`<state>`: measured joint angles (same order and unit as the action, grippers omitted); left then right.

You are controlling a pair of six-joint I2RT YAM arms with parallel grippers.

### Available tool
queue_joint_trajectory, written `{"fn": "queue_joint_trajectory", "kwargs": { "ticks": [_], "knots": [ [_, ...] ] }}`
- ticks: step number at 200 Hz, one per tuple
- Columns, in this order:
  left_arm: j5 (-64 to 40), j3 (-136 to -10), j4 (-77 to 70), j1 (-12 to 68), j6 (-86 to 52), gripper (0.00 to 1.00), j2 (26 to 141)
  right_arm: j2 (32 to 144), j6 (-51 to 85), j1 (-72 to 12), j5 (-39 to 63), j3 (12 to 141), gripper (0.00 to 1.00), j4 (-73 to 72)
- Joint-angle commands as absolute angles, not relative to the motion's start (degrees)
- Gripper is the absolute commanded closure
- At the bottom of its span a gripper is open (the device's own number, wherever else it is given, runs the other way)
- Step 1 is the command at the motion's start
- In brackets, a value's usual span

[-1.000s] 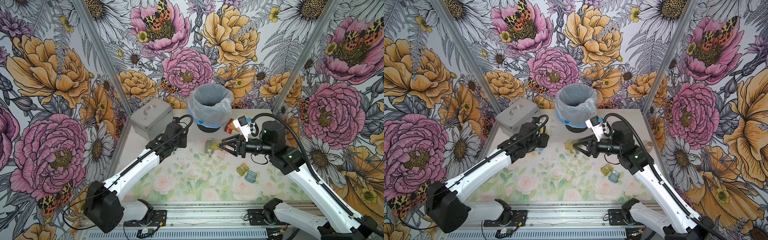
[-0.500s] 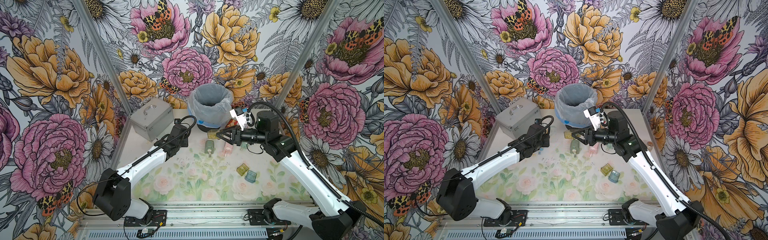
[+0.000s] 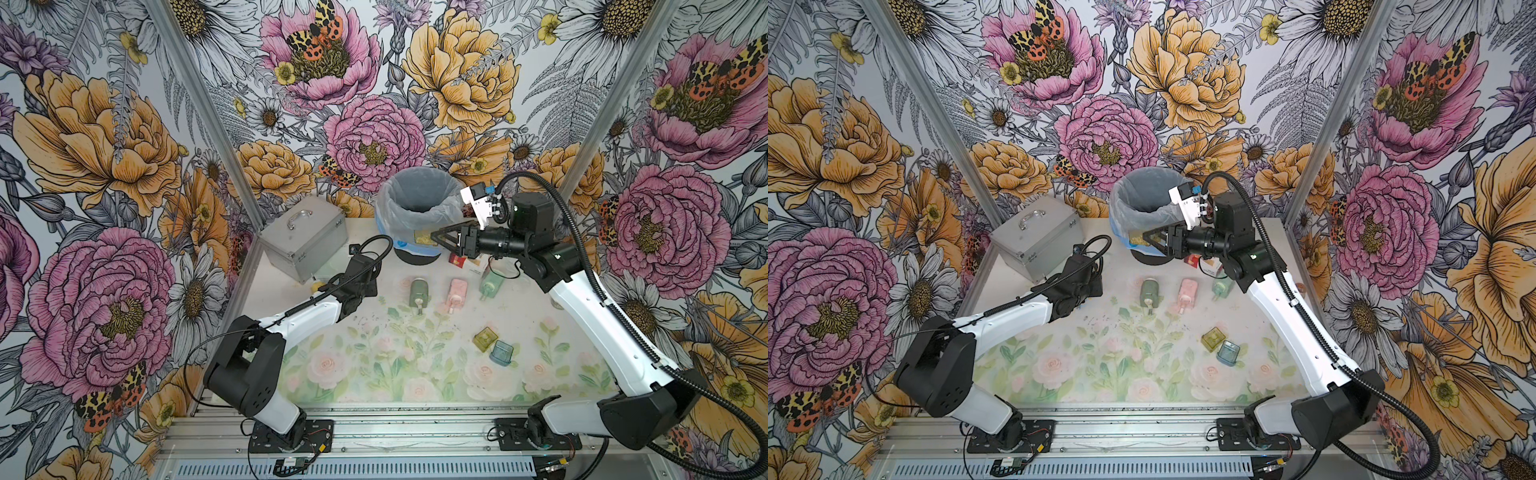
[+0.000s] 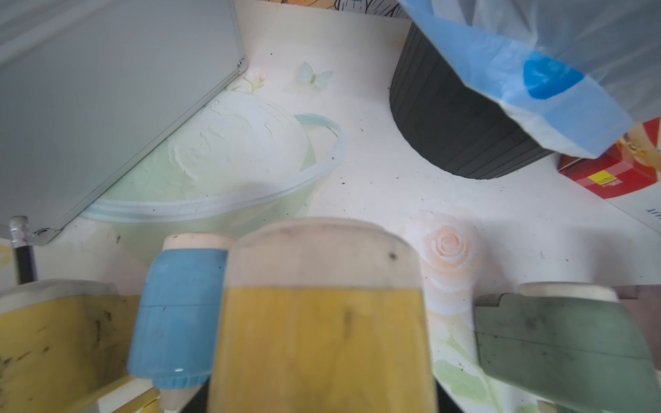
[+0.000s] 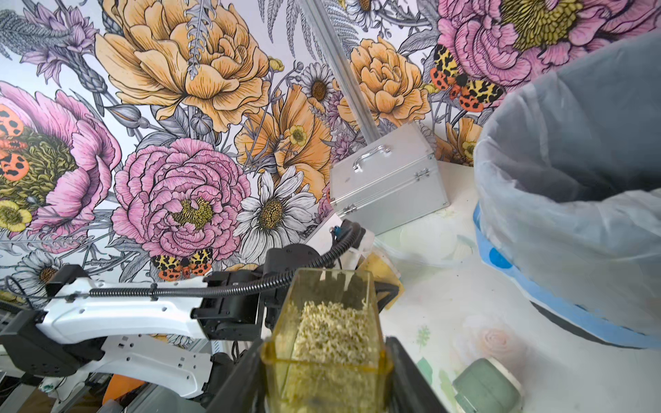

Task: Take out the pencil sharpener tray and clean the shavings
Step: Place the pencil sharpener at the center of the board.

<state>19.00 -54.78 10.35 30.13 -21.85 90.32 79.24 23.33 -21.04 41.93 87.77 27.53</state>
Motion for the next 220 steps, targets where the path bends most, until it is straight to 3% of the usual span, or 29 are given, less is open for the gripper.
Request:
{"fn": "queue_joint_trajectory", "kwargs": {
  "ticks": [1, 119, 135, 164, 220],
  "knots": [
    [19.1, -54.9, 6.1, 29.6, -22.9, 1.00, 91.8, 81.9, 24.7, -20.2, 41.0, 91.9, 0.79, 26.5],
    [21.1, -55.1, 5.2, 29.8, -24.8, 0.95, 99.5, 101.1, 32.7, -18.4, 41.7, 112.5, 0.79, 26.5],
    [22.8, -55.2, 5.2, 30.4, -24.9, 0.88, 100.4, 103.0, 33.7, -18.1, 41.9, 114.7, 0.79, 26.5],
    [24.2, -55.5, 5.1, 30.5, -26.4, 0.62, 102.1, 106.0, 35.1, -17.8, 42.4, 117.9, 0.79, 26.5],
    [23.3, -55.8, 4.6, 30.7, -27.7, 0.48, 103.7, 109.1, 37.2, -16.9, 43.3, 121.5, 0.79, 26.5]
  ]
}}
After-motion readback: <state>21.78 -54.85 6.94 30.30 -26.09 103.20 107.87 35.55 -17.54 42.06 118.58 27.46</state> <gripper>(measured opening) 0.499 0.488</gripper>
